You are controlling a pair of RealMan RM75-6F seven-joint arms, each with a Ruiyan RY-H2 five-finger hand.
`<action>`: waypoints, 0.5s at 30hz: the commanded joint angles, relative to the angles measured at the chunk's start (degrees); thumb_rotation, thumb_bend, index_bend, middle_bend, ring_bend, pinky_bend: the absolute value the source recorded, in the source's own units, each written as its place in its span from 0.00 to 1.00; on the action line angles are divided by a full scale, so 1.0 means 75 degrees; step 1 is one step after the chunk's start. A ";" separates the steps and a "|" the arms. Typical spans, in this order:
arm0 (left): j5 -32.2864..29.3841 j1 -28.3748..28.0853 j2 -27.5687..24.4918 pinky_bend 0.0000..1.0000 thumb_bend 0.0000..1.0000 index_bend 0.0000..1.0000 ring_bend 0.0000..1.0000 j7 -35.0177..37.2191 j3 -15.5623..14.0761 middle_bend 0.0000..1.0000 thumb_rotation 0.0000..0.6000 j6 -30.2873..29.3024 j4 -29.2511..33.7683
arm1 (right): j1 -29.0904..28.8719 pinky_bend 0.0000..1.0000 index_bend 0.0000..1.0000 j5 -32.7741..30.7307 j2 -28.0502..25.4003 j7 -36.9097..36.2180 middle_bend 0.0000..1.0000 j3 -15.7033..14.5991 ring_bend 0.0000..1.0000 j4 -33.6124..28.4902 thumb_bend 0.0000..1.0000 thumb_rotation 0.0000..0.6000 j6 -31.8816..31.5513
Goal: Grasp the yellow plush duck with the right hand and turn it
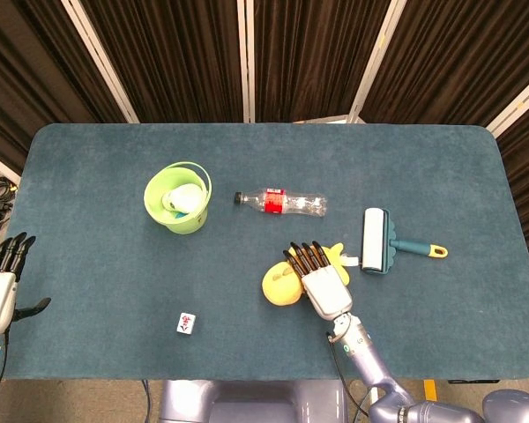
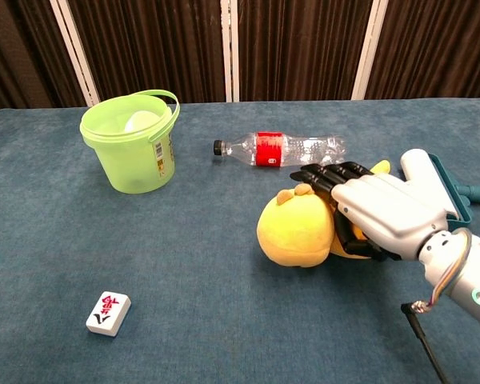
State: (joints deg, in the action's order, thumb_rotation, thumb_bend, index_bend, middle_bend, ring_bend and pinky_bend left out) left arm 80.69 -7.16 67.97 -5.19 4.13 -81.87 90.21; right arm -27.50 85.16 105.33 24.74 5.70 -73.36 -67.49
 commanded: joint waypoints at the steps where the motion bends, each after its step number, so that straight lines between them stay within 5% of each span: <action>1: 0.0008 0.0000 -0.0002 0.00 0.06 0.00 0.00 -0.0004 -0.0004 0.00 1.00 -0.0004 0.0004 | 0.0027 0.00 0.00 0.0007 -0.0008 0.0009 0.00 -0.0128 0.00 -0.0094 0.93 1.00 0.0056; 15: 0.0089 0.0009 0.0037 0.00 0.06 0.00 0.00 -0.0106 -0.0047 0.00 1.00 -0.0058 0.0018 | 0.0163 0.00 0.00 0.0500 0.0009 -0.0019 0.00 -0.0562 0.00 -0.0930 0.92 1.00 -0.0274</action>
State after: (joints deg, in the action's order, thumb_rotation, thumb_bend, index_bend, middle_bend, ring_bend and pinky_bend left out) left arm 81.34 -7.09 68.24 -5.98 3.79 -82.30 90.34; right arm -26.28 88.49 105.40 24.27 1.52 -79.59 -69.21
